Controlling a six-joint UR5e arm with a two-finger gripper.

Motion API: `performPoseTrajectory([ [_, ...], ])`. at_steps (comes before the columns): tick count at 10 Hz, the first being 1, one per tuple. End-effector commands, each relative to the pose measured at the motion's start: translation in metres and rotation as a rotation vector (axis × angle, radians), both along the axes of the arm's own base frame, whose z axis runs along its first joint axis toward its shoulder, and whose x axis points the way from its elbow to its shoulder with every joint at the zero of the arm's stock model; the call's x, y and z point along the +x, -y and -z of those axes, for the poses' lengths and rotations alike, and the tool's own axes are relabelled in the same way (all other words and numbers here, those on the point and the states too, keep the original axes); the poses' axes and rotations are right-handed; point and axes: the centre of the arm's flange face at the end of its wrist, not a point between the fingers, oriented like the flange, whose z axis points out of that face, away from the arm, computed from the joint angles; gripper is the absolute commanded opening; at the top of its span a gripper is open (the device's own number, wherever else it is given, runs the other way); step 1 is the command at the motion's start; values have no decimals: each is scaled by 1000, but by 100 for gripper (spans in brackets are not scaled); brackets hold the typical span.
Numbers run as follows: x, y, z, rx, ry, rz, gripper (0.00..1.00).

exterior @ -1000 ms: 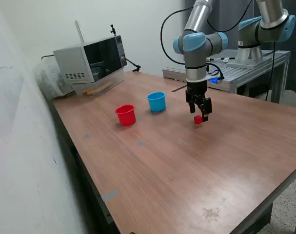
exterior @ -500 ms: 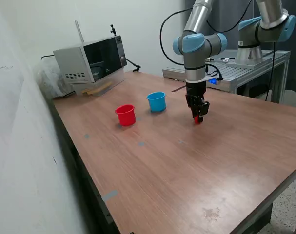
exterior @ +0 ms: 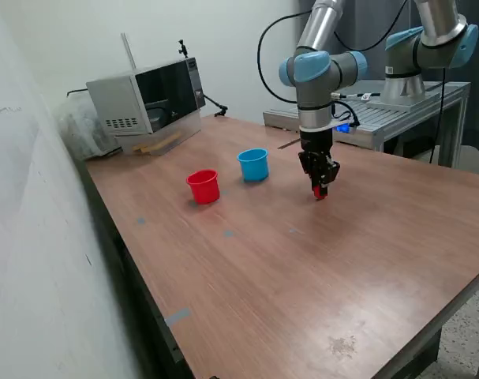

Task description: Place red objects in the red bin, and blue objects in the blue bin.

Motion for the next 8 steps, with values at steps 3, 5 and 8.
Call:
performPoseTrajectory([
  [3, -2, 1, -95, -2, -52, -67, 0],
  [5, -9, 3, -133, -3, -93, -72, 0],
  [8, -35, 3, -186, -2, -185, -94, 0],
])
